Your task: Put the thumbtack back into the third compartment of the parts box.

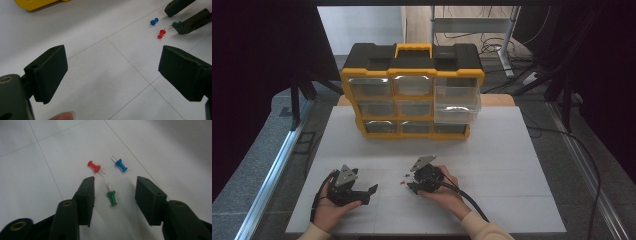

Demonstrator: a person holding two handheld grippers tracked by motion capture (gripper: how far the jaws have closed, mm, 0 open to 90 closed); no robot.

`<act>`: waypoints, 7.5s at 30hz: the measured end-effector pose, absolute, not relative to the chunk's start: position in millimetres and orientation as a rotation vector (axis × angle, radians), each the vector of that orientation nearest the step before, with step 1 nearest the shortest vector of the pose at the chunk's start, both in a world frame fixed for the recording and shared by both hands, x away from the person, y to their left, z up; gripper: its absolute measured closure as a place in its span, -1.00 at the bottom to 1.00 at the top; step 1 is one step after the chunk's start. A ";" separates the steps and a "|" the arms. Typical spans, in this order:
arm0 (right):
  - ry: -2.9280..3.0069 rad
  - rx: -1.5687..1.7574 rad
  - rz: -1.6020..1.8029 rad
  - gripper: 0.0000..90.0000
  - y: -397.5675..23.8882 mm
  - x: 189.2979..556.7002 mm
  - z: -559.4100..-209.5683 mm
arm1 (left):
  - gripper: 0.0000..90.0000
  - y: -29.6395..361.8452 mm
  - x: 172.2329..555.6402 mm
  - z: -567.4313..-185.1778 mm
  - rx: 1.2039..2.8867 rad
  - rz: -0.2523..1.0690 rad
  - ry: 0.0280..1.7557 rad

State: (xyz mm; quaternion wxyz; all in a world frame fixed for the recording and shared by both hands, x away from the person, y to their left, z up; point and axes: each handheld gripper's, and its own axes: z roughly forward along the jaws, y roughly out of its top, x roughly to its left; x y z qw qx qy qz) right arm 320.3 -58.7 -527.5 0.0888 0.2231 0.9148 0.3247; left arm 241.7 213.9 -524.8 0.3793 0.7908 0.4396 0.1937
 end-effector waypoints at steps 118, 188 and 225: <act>2.260 0.619 1.717 0.83 -108.3 320.4 -298.6 | -0.79 212.2 235.9 -524.2 2.026 0.513 1.113; 2.146 0.609 1.730 -0.26 -139.7 331.7 -289.5 | -0.79 212.0 236.5 -523.6 2.032 0.507 1.108; 2.369 0.589 1.601 -0.31 -119.1 309.5 -389.7 | -0.79 211.8 236.6 -523.2 2.026 0.510 1.105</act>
